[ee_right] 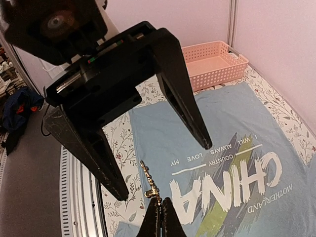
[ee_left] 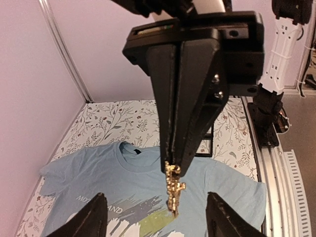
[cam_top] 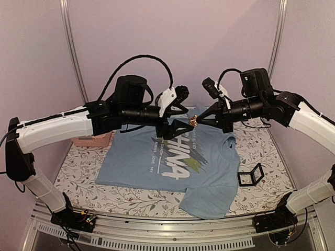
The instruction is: Pin the brooch onto the clothing
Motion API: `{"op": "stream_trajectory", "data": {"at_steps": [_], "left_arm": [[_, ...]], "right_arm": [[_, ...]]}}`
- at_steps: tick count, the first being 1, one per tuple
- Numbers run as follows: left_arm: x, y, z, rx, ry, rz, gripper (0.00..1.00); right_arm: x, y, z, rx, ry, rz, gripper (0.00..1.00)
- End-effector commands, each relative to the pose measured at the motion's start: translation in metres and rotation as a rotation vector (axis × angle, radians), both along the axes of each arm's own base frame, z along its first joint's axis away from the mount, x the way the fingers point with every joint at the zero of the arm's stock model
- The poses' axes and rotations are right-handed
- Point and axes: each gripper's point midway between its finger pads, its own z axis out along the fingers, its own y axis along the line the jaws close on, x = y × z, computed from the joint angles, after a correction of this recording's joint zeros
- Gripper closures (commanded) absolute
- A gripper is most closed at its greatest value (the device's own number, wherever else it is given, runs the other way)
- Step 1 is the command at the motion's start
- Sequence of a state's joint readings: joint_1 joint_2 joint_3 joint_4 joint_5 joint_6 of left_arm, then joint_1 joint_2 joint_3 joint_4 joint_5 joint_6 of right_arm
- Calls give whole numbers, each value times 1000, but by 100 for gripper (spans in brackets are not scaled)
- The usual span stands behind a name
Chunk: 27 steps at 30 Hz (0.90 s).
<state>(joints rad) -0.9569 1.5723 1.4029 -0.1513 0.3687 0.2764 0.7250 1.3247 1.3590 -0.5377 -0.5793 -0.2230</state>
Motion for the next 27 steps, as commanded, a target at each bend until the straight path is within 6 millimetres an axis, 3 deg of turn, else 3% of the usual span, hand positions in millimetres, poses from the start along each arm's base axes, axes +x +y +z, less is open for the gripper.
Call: {"op": "stream_trajectory", "data": {"at_steps": [1, 3, 8, 14, 18, 23, 27], "left_arm": [[39, 12, -21, -16, 56, 182, 24], [47, 16, -36, -11, 75, 215, 21], [55, 5, -98, 58, 142, 226, 20], [63, -25, -186, 156, 221, 209, 35], [72, -43, -233, 219, 263, 240, 40], [75, -54, -275, 315, 222, 264, 40], [65, -64, -294, 363, 206, 225, 38]], "right_arm": [[34, -18, -36, -35, 147, -188, 100], [52, -32, -57, -48, 208, -289, 100], [90, -76, -114, 3, 414, -523, 100], [106, -120, -157, 137, 545, -706, 100], [106, -122, -177, 170, 583, -708, 100], [101, -120, -205, 141, 627, -690, 100], [100, -116, -215, 149, 636, -664, 100]]}}
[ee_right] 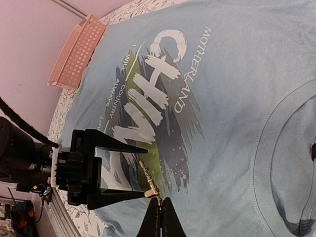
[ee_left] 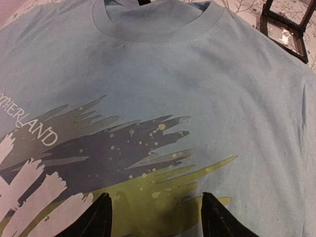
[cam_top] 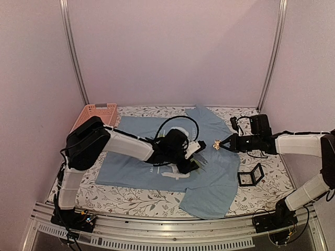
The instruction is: Pin the brooch onto the clothing
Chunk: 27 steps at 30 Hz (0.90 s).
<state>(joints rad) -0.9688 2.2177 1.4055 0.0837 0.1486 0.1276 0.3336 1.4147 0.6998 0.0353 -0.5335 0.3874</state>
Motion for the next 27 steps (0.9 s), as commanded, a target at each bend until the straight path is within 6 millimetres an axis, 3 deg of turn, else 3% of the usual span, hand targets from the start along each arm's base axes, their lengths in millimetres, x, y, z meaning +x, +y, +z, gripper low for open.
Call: {"op": "stream_trajectory", "data": {"at_steps": [1, 5, 12, 14, 16, 19, 27], "left_arm": [[-9, -21, 0, 12, -57, -63, 37], [-14, -32, -3, 16, -77, -109, 37], [-5, -26, -29, 47, -41, -77, 49], [-9, -24, -37, 57, -21, -80, 59], [-11, -24, -40, 67, -18, -77, 78], [-11, -27, -31, 50, -23, -71, 100], [-19, -37, 20, -61, -18, -111, 100]], "right_arm": [[2, 8, -5, 55, -20, 31, 100], [3, 14, -18, 73, 22, 55, 100], [-4, 15, -33, 91, 63, 61, 100], [-6, 16, -36, 94, 71, 63, 100], [-8, 15, -40, 94, 81, 64, 100], [-11, 17, -43, 107, 89, 72, 100], [-16, 20, -51, 151, 129, 75, 100]]}}
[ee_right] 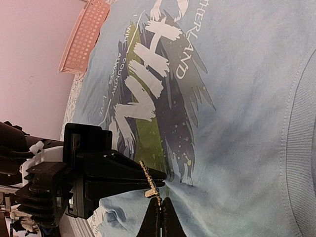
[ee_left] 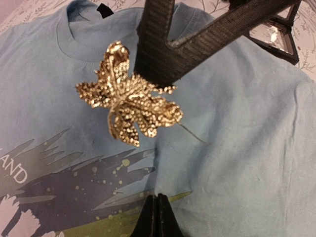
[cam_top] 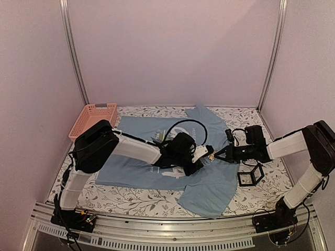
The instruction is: Pin the brooch onto the clothing
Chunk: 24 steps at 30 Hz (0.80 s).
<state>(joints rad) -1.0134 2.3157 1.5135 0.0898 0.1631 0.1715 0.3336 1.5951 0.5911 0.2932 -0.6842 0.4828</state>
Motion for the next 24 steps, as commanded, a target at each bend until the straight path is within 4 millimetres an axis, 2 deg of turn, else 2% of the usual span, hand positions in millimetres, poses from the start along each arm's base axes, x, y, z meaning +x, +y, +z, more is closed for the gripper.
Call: {"op": "stream_trajectory", "data": {"at_steps": [1, 4, 6, 9, 13, 15, 18, 24], "left_arm": [[-8, -3, 35, -63, 16, -31, 100], [-5, -3, 48, -92, 15, -23, 99], [-4, 0, 49, -95, 12, -22, 98], [-3, 0, 37, -67, 12, -31, 98], [-3, -2, 35, -66, 18, -40, 95], [-4, -3, 34, -66, 16, -47, 92], [-4, -1, 29, -55, 15, -49, 83], [1, 0, 19, -32, -20, -41, 79]], "right_arm": [[1, 4, 0, 33, -3, 10, 100], [2, 6, 1, 47, -6, 19, 100], [3, 8, 1, 57, -8, 22, 100], [9, 11, -1, 66, -2, 22, 100], [15, 15, 0, 90, 6, 26, 100], [18, 16, 3, 93, 2, 22, 100], [20, 18, 6, 105, 4, 24, 100], [21, 19, -1, 114, 41, 16, 100]]}}
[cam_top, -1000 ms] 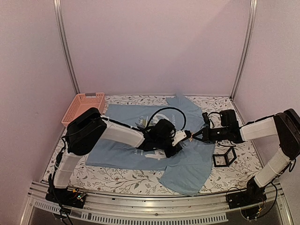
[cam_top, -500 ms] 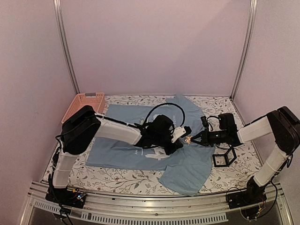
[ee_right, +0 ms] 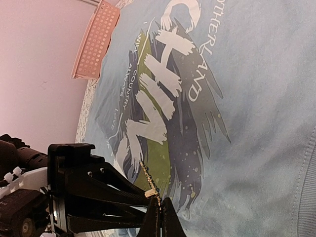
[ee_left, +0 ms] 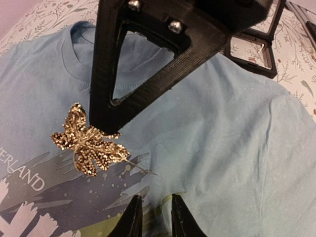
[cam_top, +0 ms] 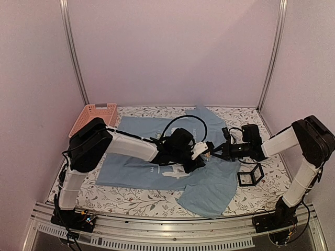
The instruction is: Pin the brooch onto the clothing
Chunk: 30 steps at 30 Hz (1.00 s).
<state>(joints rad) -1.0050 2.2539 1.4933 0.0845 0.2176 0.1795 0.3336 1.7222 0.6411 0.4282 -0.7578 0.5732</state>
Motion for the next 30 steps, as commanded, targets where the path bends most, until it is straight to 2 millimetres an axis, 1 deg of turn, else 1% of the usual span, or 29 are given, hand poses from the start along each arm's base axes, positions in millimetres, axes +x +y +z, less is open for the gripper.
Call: {"op": "stream_trajectory", "data": {"at_steps": [1, 9, 10, 11, 14, 19, 30], "left_arm": [[7, 0, -10, 18, -25, -3, 79], [3, 1, -22, 33, -15, -13, 80], [4, 1, -21, 32, -18, -10, 82], [4, 0, -20, 28, -21, -8, 86], [4, -3, -14, 14, -25, -10, 100], [1, -3, -14, 13, -34, -22, 100], [-1, -3, -11, 9, -46, -32, 100]], "right_arm": [[6, 4, 0, 21, 9, 1, 100], [9, 5, -3, 26, 25, -4, 100], [10, 5, -3, 26, 24, -4, 100], [10, 5, -3, 27, 24, -3, 100], [9, 6, -5, 31, 36, -2, 100], [6, 11, -12, 38, 65, 8, 100], [5, 14, -18, 36, 83, 17, 100]]}}
